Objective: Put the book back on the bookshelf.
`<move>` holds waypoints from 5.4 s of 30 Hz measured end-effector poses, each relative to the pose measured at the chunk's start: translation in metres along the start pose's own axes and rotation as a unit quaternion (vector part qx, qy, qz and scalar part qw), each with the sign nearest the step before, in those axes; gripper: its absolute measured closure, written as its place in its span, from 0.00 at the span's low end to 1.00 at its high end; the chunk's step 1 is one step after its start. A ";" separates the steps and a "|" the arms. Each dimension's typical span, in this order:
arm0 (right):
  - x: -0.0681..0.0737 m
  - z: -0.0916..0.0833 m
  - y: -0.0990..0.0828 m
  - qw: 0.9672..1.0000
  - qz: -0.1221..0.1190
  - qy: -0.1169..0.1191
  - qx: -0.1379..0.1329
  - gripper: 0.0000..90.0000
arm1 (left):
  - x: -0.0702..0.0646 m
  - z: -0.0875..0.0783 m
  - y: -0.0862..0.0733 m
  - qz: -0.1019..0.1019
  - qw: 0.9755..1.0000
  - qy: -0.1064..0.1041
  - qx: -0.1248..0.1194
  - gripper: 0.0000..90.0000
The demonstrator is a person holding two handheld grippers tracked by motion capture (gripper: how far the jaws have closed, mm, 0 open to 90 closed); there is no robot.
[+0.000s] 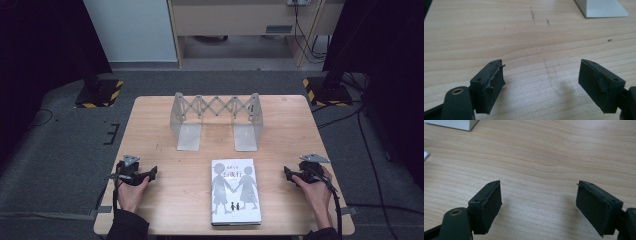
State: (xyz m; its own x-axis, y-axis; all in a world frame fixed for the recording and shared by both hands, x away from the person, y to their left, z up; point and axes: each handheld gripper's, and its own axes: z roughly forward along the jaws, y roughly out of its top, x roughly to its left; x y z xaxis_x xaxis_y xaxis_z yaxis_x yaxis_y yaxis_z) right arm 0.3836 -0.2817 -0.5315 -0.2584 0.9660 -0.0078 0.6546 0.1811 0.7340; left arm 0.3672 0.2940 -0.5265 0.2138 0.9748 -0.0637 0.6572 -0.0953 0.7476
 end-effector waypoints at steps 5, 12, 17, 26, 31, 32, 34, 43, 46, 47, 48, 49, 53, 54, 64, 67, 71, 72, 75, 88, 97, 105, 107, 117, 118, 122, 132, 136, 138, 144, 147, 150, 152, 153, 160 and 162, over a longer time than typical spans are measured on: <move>0.001 -0.008 0.001 1.000 0.001 0.015 -0.012 0.22 | -0.006 -0.007 0.002 0.003 1.000 -0.012 -0.009 0.23; 0.003 -0.015 0.005 0.999 -0.002 0.026 -0.030 0.23 | -0.014 -0.012 0.007 0.019 0.999 -0.025 -0.016 0.19; 0.004 -0.019 0.008 0.999 -0.002 0.036 -0.041 0.23 | -0.021 -0.015 0.009 0.017 0.999 -0.042 -0.024 0.20; 0.009 -0.034 0.016 0.996 -0.002 0.054 -0.069 0.24 | -0.043 -0.026 0.015 0.035 0.996 -0.058 -0.054 0.21; 0.012 -0.045 0.023 0.994 -0.004 0.065 -0.086 0.24 | -0.058 -0.033 0.020 0.047 0.993 -0.079 -0.071 0.22; 0.013 -0.046 0.023 0.994 -0.006 0.068 -0.087 0.24 | -0.059 -0.034 0.020 0.048 0.993 -0.084 -0.073 0.23; 0.015 -0.048 0.025 0.993 -0.005 0.075 -0.090 0.24 | -0.064 -0.035 0.021 0.049 0.992 -0.089 -0.077 0.23; 0.026 -0.053 0.030 0.990 -0.008 0.095 -0.103 0.24 | -0.080 -0.037 0.026 0.058 0.989 -0.105 -0.082 0.23; 0.031 -0.053 0.031 0.989 -0.007 0.102 -0.102 0.24 | -0.088 -0.036 0.028 0.066 0.988 -0.113 -0.082 0.23; 0.032 -0.053 0.031 0.989 -0.009 0.104 -0.103 0.24 | -0.090 -0.036 0.029 0.068 0.988 -0.115 -0.081 0.23; 0.033 -0.053 0.031 0.989 -0.011 0.106 -0.101 0.24 | -0.092 -0.036 0.029 0.070 0.987 -0.116 -0.081 0.23; 0.034 -0.053 0.031 0.989 -0.011 0.106 -0.101 0.24 | -0.093 -0.036 0.029 0.071 0.987 -0.118 -0.081 0.23; 0.039 -0.052 0.030 0.989 -0.014 0.111 -0.099 0.24 | -0.098 -0.036 0.029 0.078 0.986 -0.124 -0.078 0.24; 0.039 -0.052 0.030 0.989 -0.014 0.111 -0.099 0.24 | -0.098 -0.036 0.029 0.078 0.986 -0.124 -0.078 0.24; 0.054 -0.045 0.028 0.986 -0.025 0.132 -0.098 0.25 | -0.112 -0.031 0.029 0.093 0.984 -0.137 -0.071 0.17; 0.059 -0.043 0.027 0.986 -0.028 0.137 -0.096 0.25 | -0.119 -0.030 0.034 0.092 0.982 -0.148 -0.070 0.19; 0.064 -0.042 0.026 0.984 -0.023 0.151 -0.093 0.24 | -0.129 -0.029 0.039 0.102 0.980 -0.156 -0.069 0.20; 0.065 -0.042 0.026 0.983 -0.024 0.155 -0.092 0.24 | -0.131 -0.028 0.040 0.102 0.979 -0.161 -0.068 0.20; 0.070 -0.039 0.025 0.983 -0.029 0.157 -0.088 0.24 | -0.136 -0.026 0.041 0.103 0.979 -0.166 -0.066 0.20; 0.086 -0.026 0.015 0.980 -0.040 0.182 -0.067 0.24 | -0.148 -0.011 0.030 0.115 0.974 -0.192 -0.045 0.26; 0.093 -0.022 0.012 0.977 -0.036 0.201 -0.064 0.25 | -0.157 -0.003 0.027 0.113 0.970 -0.214 -0.031 0.21; 0.101 -0.018 0.007 0.974 -0.043 0.215 -0.053 0.25 | -0.169 0.003 0.021 0.125 0.967 -0.219 -0.015 0.19; 0.104 -0.016 0.005 0.974 -0.040 0.219 -0.049 0.25 | -0.173 0.005 0.019 0.132 0.966 -0.224 -0.011 0.19; 0.110 -0.012 0.004 0.969 -0.030 0.240 -0.048 0.25 | -0.180 0.013 0.012 0.149 0.958 -0.243 -0.005 0.11; 0.110 -0.011 0.003 0.969 -0.029 0.241 -0.048 0.25 | -0.180 0.014 0.011 0.153 0.957 -0.248 -0.009 0.10; 0.112 -0.010 0.003 0.968 -0.028 0.244 -0.049 0.25 | -0.185 0.016 0.010 0.168 0.949 -0.265 -0.020 0.10; 0.111 -0.007 0.001 0.965 -0.007 0.258 -0.046 0.24 | -0.190 0.017 0.008 0.163 0.946 -0.282 -0.011 0.10; 0.112 -0.006 0.001 0.964 -0.004 0.262 -0.045 0.24 | -0.191 0.017 0.010 0.169 0.945 -0.281 -0.011 0.10; 0.112 -0.005 0.001 0.964 -0.002 0.264 -0.046 0.24 | -0.191 0.017 0.010 0.168 0.945 -0.281 -0.007 0.10; 0.115 -0.005 0.002 0.964 -0.010 0.262 -0.051 0.24 | -0.189 0.019 0.009 0.147 0.946 -0.290 -0.003 0.10; 0.116 -0.005 0.002 0.964 -0.008 0.261 -0.048 0.24 | -0.189 0.019 0.008 0.147 0.947 -0.286 -0.008 0.09; 0.115 -0.006 0.003 0.964 -0.013 0.260 -0.050 0.26 | -0.187 0.017 0.008 0.147 0.949 -0.278 -0.008 0.09; 0.115 -0.007 0.004 0.964 -0.015 0.260 -0.051 0.27 | -0.185 0.016 0.009 0.140 0.951 -0.276 -0.004 0.12; 0.115 -0.007 0.004 0.964 -0.015 0.260 -0.051 0.27 | -0.182 0.015 0.009 0.132 0.952 -0.278 0.000 0.12; 0.116 -0.014 0.012 0.961 -0.011 0.265 -0.084 0.30 | -0.166 0.010 0.013 0.118 0.956 -0.270 -0.007 0.20; 0.117 -0.014 0.014 0.960 -0.011 0.267 -0.089 0.30 | -0.161 0.009 0.014 0.120 0.957 -0.264 -0.010 0.22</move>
State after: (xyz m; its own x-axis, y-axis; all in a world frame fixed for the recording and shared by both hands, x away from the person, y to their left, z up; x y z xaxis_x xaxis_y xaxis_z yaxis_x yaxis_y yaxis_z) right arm 0.3526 -0.1687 -0.5129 -0.6287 0.7219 0.2890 0.5258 0.1209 0.8420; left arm 0.3483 0.1341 -0.5113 0.6956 0.6870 -0.2099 0.5305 -0.2944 0.7949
